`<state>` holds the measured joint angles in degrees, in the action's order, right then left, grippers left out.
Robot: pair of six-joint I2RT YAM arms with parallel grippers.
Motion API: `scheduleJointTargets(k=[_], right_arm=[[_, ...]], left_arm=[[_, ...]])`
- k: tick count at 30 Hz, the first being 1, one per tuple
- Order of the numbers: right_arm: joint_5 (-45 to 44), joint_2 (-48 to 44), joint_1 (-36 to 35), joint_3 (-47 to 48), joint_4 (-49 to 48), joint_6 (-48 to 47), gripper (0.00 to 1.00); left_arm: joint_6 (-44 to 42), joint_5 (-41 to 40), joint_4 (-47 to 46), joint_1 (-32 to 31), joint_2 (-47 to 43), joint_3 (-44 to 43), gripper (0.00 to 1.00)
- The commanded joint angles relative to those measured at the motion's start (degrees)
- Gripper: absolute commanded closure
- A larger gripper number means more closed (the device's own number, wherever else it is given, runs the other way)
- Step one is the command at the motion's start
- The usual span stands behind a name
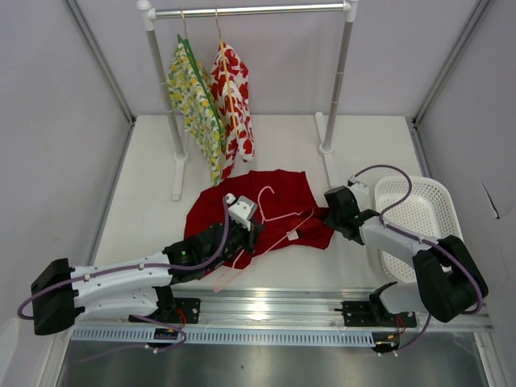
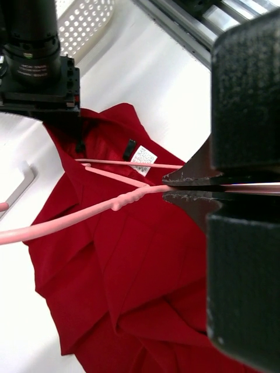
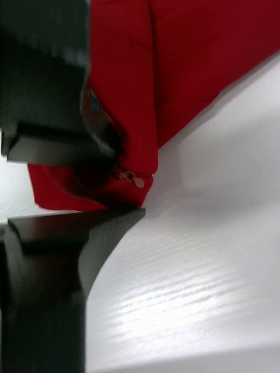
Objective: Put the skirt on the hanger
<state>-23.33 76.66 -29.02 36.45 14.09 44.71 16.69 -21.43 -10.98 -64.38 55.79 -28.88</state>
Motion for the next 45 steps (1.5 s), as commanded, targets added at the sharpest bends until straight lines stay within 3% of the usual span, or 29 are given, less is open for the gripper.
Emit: scheduleJointTargets(k=[1, 4, 5, 11, 16, 18, 22, 26, 27, 30, 31, 32, 33, 34, 37, 38, 40, 41, 45], right_arm=[[0.5, 1.7, 0.7, -1.2, -9.2, -2.3, 0.74], [5.1, 0.1, 1.9, -3.0, -13.2, -2.6, 0.98], [6.5, -1.1, 2.2, -4.4, -14.3, -2.9, 1.00], [21.5, -15.1, 2.7, -10.2, -26.2, -0.3, 1.00], [40.7, -23.7, 5.1, -16.4, -45.1, 8.2, 1.00], [44.8, -23.8, 5.5, -16.6, -52.4, 11.4, 1.00], [54.9, -19.2, 5.8, -17.7, -73.1, 26.8, 1.00], [58.5, -7.4, 5.6, -16.9, -101.8, 40.8, 1.00], [59.1, -6.0, 5.5, -16.1, -103.2, 42.1, 1.00], [61.3, -5.3, 4.9, -14.1, -98.8, 38.9, 1.00], [61.5, -6.5, 5.2, -13.9, -93.9, 36.5, 1.00], [61.2, -8.1, 5.5, -13.6, -81.3, 33.5, 1.00], [59.6, -12.3, 5.5, -13.5, -74.9, 25.7, 0.97], [58.1, -14.3, 5.5, -13.4, -62.6, 21.8, 0.92], [52.8, -20.0, 5.2, -13.7, -46.8, 10.3, 0.77], [51.6, -20.8, 5.2, -14.1, -43.7, 8.7, 0.71], [49.0, -22.9, 5.3, -16.2, -38.2, 5.8, 0.68], [47.7, -23.7, 5.4, -17.0, -35.6, 5.3, 0.60], [41.3, -28.1, 5.2, -19.3, -24.2, 2.8, 0.49]], left_arm=[[2.4, -4.1, 2.3, -0.2, -1.6, -4.4, 1.00], [3.9, -7.2, 5.2, 0.6, -0.9, -6.7, 1.00], [4.9, -7.7, 6.8, 1.2, -0.6, -7.8, 1.00], [9.0, -7.0, 10.5, 7.5, 1.6, -11.5, 1.00], [11.6, -4.7, 15.6, 13.2, 6.4, -14.9, 1.00], [12.9, -2.2, 15.3, 15.8, 7.7, -14.5, 1.00], [13.9, -0.9, 15.6, 17.6, 10.2, -14.6, 1.00], [14.8, -0.2, 15.5, 17.8, 12.8, -13.2, 1.00], [15.0, 0.1, 15.4, 17.9, 13.4, -13.0, 1.00], [16.3, 0.2, 14.9, 18.0, 13.8, -9.8, 1.00], [16.8, 0.2, 14.9, 18.0, 13.6, -9.3, 1.00], [17.1, 0.1, 15.1, 18.0, 13.3, -8.8, 1.00], [17.3, 0.1, 14.9, 18.0, 12.2, -7.0, 1.00], [17.5, 0.0, 14.9, 18.0, 11.8, -6.5, 1.00], [17.6, 0.0, 15.6, 18.0, 10.8, -5.1, 1.00], [17.8, 0.0, 15.6, 18.0, 10.7, -4.5, 1.00], [18.0, 0.1, 15.7, 18.0, 10.2, -3.9, 1.00], [18.2, 0.1, 15.6, 18.0, 9.9, -3.4, 1.00], [18.6, 0.4, 15.4, 18.0, 9.5, -2.7, 1.00]])
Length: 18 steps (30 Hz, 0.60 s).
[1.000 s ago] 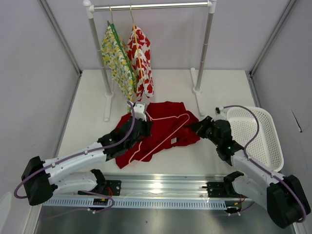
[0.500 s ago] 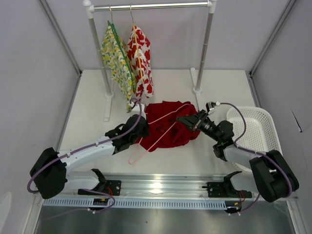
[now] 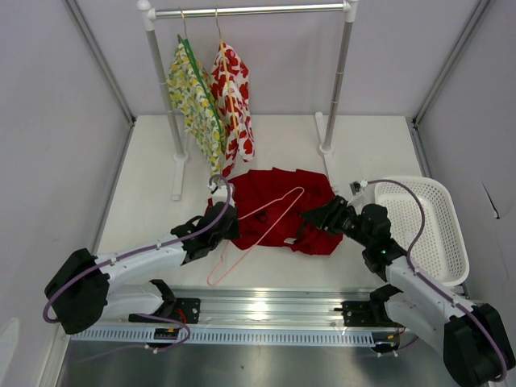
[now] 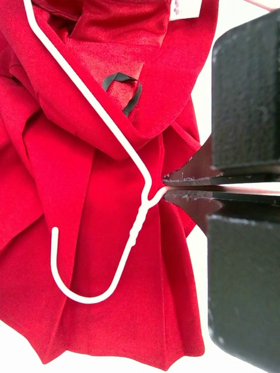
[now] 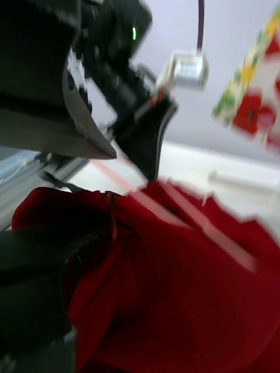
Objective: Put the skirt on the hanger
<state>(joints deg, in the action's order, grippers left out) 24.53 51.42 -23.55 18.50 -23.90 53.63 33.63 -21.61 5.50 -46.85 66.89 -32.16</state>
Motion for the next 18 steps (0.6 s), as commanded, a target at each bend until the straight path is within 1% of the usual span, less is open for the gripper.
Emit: scheduleJointTargets(k=[1, 2, 3, 4, 5, 6, 7, 8, 11, 12, 13, 16, 18], right_arm=[[-8.3, -5.0, -0.3, -2.0, 17.5, -6.9, 0.44], [-9.9, -6.3, -0.3, -2.1, 19.9, -7.3, 0.37], [-12.1, -7.6, -0.4, -1.8, 22.9, -7.2, 0.35], [-14.1, -8.7, -0.4, -0.6, 30.3, -7.3, 0.34], [-18.0, -10.5, -0.5, 0.1, 33.5, -8.3, 0.30], [-20.1, -11.5, -0.7, 0.8, 36.4, -8.3, 0.26], [-22.0, -12.2, -0.9, 1.6, 41.8, -8.3, 0.23], [-23.4, -13.6, -0.9, 2.5, 43.7, -8.7, 0.20], [-28.4, -14.8, -0.9, 4.3, 50.6, -7.8, 0.18], [-31.3, -14.9, -0.9, 5.0, 52.4, -7.1, 0.18], [-32.5, -14.9, -0.9, 5.6, 55.9, -6.6, 0.18], [-34.6, -17.1, -1.7, 7.3, 59.0, -5.6, 0.18], [-35.9, -20.0, -3.6, 9.6, 61.2, -4.6, 0.21]], left_arm=[[1.5, 0.7, -1.2, 0.4, -1.7, 0.8, 1.00], [1.5, 0.8, -1.3, 0.4, -1.7, 0.9, 1.00], [1.6, 0.9, -1.4, 0.4, -1.6, 0.9, 1.00], [1.5, 0.9, -1.4, 0.3, -1.4, 1.0, 1.00], [1.4, 1.0, -1.5, 0.3, -1.2, 0.9, 1.00], [1.4, 1.0, -1.6, 0.4, -1.1, 0.8, 1.00], [1.4, 1.2, -2.1, 0.4, -0.9, 0.9, 1.00], [1.4, 1.4, -2.2, 0.3, -0.7, 0.7, 1.00], [1.4, 1.7, -2.7, 0.3, -0.2, 0.7, 1.00], [1.4, 1.7, -2.8, 0.3, -0.1, 0.7, 1.00], [1.3, 1.7, -2.9, 0.3, 0.0, 0.6, 1.00], [0.5, 1.9, -2.9, -0.3, -0.4, 0.2, 1.00], [-0.2, 1.9, -2.9, -0.6, -0.9, 0.0, 1.00]])
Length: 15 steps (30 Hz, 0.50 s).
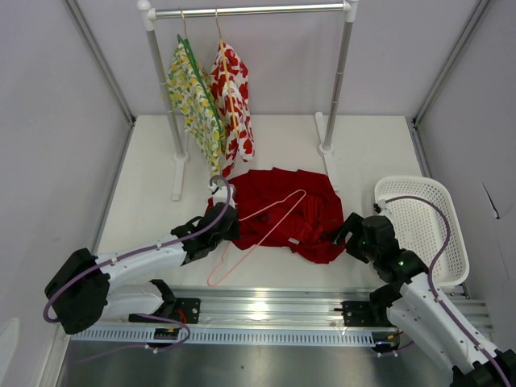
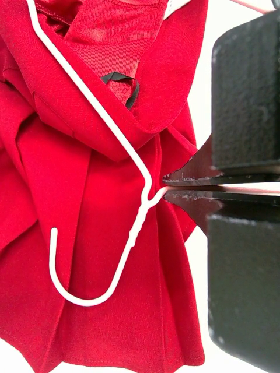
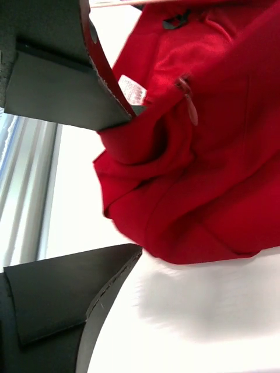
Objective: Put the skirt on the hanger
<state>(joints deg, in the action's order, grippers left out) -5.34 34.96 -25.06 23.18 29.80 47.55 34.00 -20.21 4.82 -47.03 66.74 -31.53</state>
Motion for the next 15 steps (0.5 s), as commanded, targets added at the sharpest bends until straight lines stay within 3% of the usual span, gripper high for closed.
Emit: scheduleJointTargets(k=[1, 5, 15], right_arm=[[-7.9, -4.1, -3.1, 6.0, 8.1, 1.6, 0.22], [-11.8, -3.0, -8.0, 11.8, 10.4, 1.6, 0.34], [-22.7, 13.4, -24.8, 25.2, 8.9, -1.5, 0.47]], left_arm=[[-0.8, 0.4, -2.4, -1.0, -0.9, -0.9, 1.00], [-1.9, 0.7, -2.7, -2.5, -1.7, -1.7, 1.00], [-5.2, 1.1, -2.2, -6.1, -1.3, -5.2, 1.00]])
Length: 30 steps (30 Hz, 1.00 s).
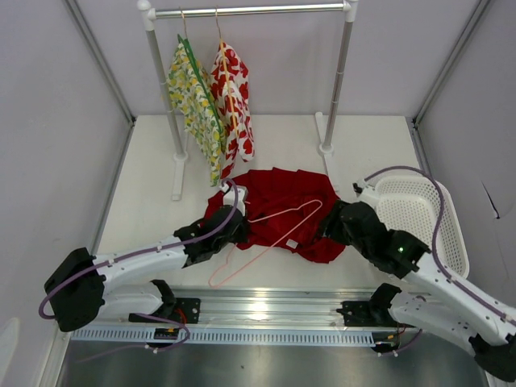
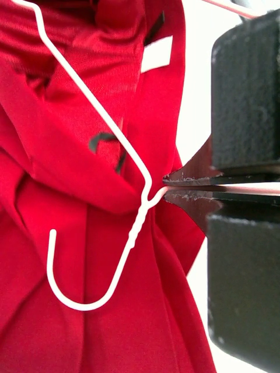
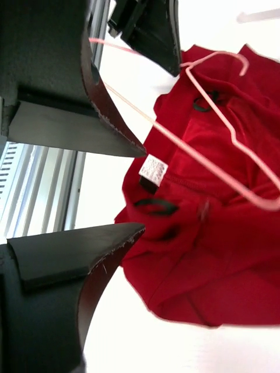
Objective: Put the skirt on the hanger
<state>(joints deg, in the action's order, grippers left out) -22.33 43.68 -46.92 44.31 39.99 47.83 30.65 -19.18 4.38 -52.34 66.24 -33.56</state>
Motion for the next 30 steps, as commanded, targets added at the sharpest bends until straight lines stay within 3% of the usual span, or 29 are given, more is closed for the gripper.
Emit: scheduleJointTargets(k=[1, 5, 11, 20, 30], right_arm=[[-6.1, 6.4, -4.5, 4.9, -1.6, -2.2, 0.48], [-6.9, 14.0, -5.2, 6.0, -2.4, -3.5, 0.51], [-3.1, 16.0, -2.0, 2.4, -6.6, -5.2, 0.56], [0.7, 10.6, -0.2, -5.9, -4.9, -4.2, 0.56], [0.6, 5.6, -0.5, -10.9, -2.1, -1.5, 0.53]], left_arm=[[-1.8, 0.1, -1.7, -0.8, -0.7, -3.3, 1.00], [-1.7, 0.0, -0.9, -0.9, -0.3, -4.1, 1.00], [-1.3, -2.2, 2.9, -0.9, -0.5, -4.8, 1.00], [-0.6, 0.1, 5.5, -0.9, -3.7, -4.3, 1.00], [-1.0, 9.0, 9.2, -1.7, -9.5, -1.9, 1.00]])
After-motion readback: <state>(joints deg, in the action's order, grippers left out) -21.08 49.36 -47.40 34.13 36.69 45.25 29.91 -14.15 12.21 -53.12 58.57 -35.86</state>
